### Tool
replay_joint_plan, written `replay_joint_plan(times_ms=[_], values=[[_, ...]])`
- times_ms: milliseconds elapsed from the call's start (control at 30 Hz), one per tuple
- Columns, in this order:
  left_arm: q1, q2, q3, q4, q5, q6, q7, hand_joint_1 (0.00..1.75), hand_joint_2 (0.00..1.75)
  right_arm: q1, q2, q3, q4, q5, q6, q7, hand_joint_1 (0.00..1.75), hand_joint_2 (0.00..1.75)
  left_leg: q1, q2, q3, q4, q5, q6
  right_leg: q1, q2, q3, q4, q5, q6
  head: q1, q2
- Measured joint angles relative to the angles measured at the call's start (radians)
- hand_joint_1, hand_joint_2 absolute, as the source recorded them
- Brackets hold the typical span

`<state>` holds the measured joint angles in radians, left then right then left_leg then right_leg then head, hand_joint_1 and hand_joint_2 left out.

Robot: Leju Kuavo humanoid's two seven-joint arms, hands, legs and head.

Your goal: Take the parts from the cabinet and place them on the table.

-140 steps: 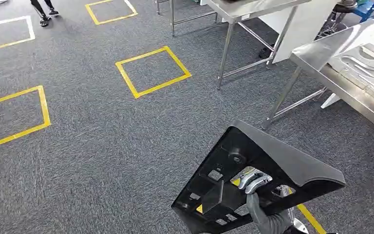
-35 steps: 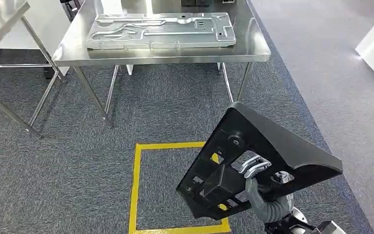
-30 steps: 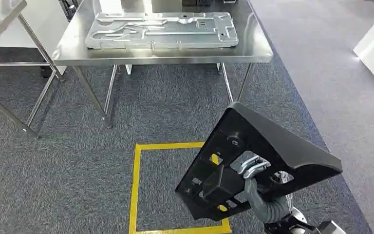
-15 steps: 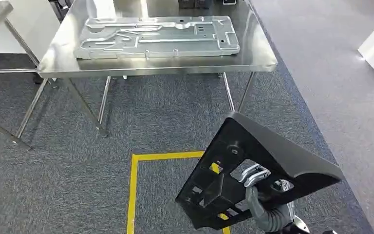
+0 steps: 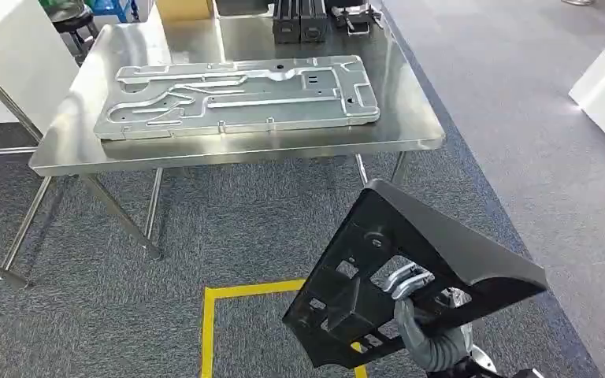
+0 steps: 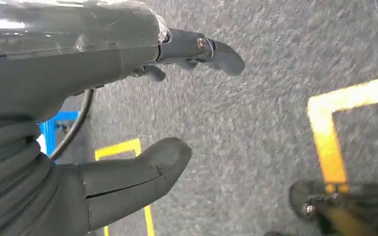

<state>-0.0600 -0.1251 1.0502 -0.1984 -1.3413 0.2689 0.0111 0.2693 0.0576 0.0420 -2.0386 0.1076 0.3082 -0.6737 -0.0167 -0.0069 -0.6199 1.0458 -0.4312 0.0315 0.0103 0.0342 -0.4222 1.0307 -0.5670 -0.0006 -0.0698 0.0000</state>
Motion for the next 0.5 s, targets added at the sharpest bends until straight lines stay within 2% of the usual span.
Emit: replay_joint_plan(times_ms=[33, 67, 100, 167, 200, 233, 267, 300, 333, 367, 400, 433, 467, 500], values=[[-0.005, -0.002, 0.000, 0.000, 0.000, 0.000, 0.000, 0.00, 1.75, -0.002, 0.000, 0.000, -0.001, 0.000, -0.001, 0.000, 1.75, 1.75, 0.009, -0.001, 0.019, -0.013, 0.002, 0.004, 0.001, -0.002, -0.021, 0.040, 0.014, 0.006, 0.000, 0.000], [-0.007, 0.000, 0.000, 0.000, 0.000, -0.001, 0.000, 0.00, 1.75, -0.003, 0.000, 0.000, -0.001, 0.000, -0.001, 0.002, 1.75, 1.75, 0.010, 0.000, 0.031, -0.022, -0.001, 0.008, 0.000, -0.013, -0.052, 0.101, 0.034, 0.008, 0.000, 0.000], [-0.009, 0.002, 0.000, 0.000, 0.000, -0.001, -0.002, 0.00, 1.75, -0.008, 0.000, 0.000, -0.002, 0.000, 0.000, 0.001, 1.75, 1.75, 0.012, 0.001, 0.042, -0.031, -0.007, 0.012, -0.004, -0.020, -0.103, 0.173, 0.028, 0.012, 0.000, 0.000], [-0.009, 0.002, 0.000, 0.000, 0.001, -0.001, -0.003, 0.00, 1.75, -0.009, 0.000, 0.000, -0.001, 0.000, 0.000, 0.003, 1.75, 1.75, 0.014, 0.000, 0.064, -0.041, -0.020, 0.011, -0.015, -0.023, -0.187, 0.262, -0.054, 0.029, 0.000, 0.000], [-0.008, 0.002, 0.000, 0.000, 0.002, -0.002, -0.006, 0.00, 1.75, -0.011, 0.000, 0.000, 0.001, 0.000, 0.000, 0.006, 1.75, 1.75, 0.017, 0.000, 0.076, -0.043, -0.029, 0.009, -0.020, -0.024, -0.213, 0.272, -0.093, 0.037, 0.000, 0.000], [-0.007, 0.001, 0.000, 0.000, 0.003, -0.002, -0.008, 0.00, 1.75, -0.014, 0.000, 0.000, 0.003, 0.000, 0.000, 0.008, 1.75, 1.75, 0.019, -0.001, 0.089, -0.043, -0.039, 0.007, -0.023, -0.024, -0.228, 0.261, -0.113, 0.042, 0.000, 0.000], [-0.005, 0.001, 0.000, 0.000, 0.004, -0.002, -0.009, 0.00, 1.75, -0.017, 0.000, 0.000, 0.006, 0.000, 0.002, 0.009, 1.75, 1.75, 0.022, -0.002, 0.103, -0.043, -0.051, 0.005, -0.027, -0.027, -0.232, 0.227, -0.110, 0.045, 0.000, 0.000], [-0.004, -0.001, 0.000, 0.000, 0.006, -0.001, -0.009, 0.00, 1.75, -0.019, 0.000, 0.000, 0.009, 0.000, 0.006, 0.010, 1.75, 1.75, 0.025, -0.002, 0.120, -0.043, -0.063, 0.001, -0.031, -0.029, -0.224, 0.167, -0.065, 0.045, 0.000, 0.000], [-0.004, -0.002, 0.000, 0.000, 0.008, 0.000, -0.009, 0.00, 1.75, -0.021, 0.000, 0.000, 0.012, 0.000, 0.009, 0.010, 1.75, 1.75, 0.028, -0.002, 0.138, -0.043, -0.076, -0.006, -0.034, -0.031, -0.209, 0.084, 0.021, 0.048, 0.000, 0.000], [-0.003, -0.002, 0.000, 0.000, 0.010, 0.001, -0.009, 0.00, 1.75, -0.024, 0.000, 0.000, 0.015, -0.002, 0.013, 0.010, 1.75, 1.75, 0.029, -0.002, 0.142, -0.044, -0.088, -0.012, -0.036, -0.036, -0.199, 0.009, 0.123, 0.045, 0.000, 0.000], [-0.005, -0.002, 0.002, 0.000, 0.010, 0.001, -0.009, 0.00, 1.75, -0.025, 0.000, 0.000, 0.021, -0.005, 0.015, 0.009, 1.75, 1.75, 0.027, -0.004, 0.161, -0.033, -0.101, -0.018, -0.033, -0.043, -0.206, 0.005, 0.127, 0.040, 0.000, 0.000], [-0.008, -0.002, 0.003, 0.000, 0.011, 0.002, -0.009, 0.00, 1.75, -0.029, 0.000, 0.000, 0.025, -0.006, 0.018, 0.010, 1.75, 1.75, 0.025, -0.003, 0.156, -0.041, -0.111, -0.028, -0.028, -0.044, -0.202, 0.008, 0.117, 0.032, 0.001, 0.000], [-0.009, -0.002, 0.003, 0.000, 0.011, 0.003, -0.009, 0.00, 1.75, -0.030, -0.001, 0.000, 0.026, -0.008, 0.018, 0.009, 1.75, 1.75, 0.025, -0.002, 0.172, -0.042, -0.110, -0.036, -0.027, -0.039, -0.198, 0.002, 0.128, 0.022, 0.002, 0.000], [-0.008, -0.002, 0.004, 0.000, 0.011, 0.003, -0.009, 0.00, 1.75, -0.034, -0.001, 0.001, 0.027, -0.011, 0.017, 0.009, 1.75, 1.75, 0.024, -0.001, 0.172, -0.030, -0.097, -0.046, -0.030, -0.036, -0.194, -0.001, 0.133, 0.014, 0.001, 0.000]])
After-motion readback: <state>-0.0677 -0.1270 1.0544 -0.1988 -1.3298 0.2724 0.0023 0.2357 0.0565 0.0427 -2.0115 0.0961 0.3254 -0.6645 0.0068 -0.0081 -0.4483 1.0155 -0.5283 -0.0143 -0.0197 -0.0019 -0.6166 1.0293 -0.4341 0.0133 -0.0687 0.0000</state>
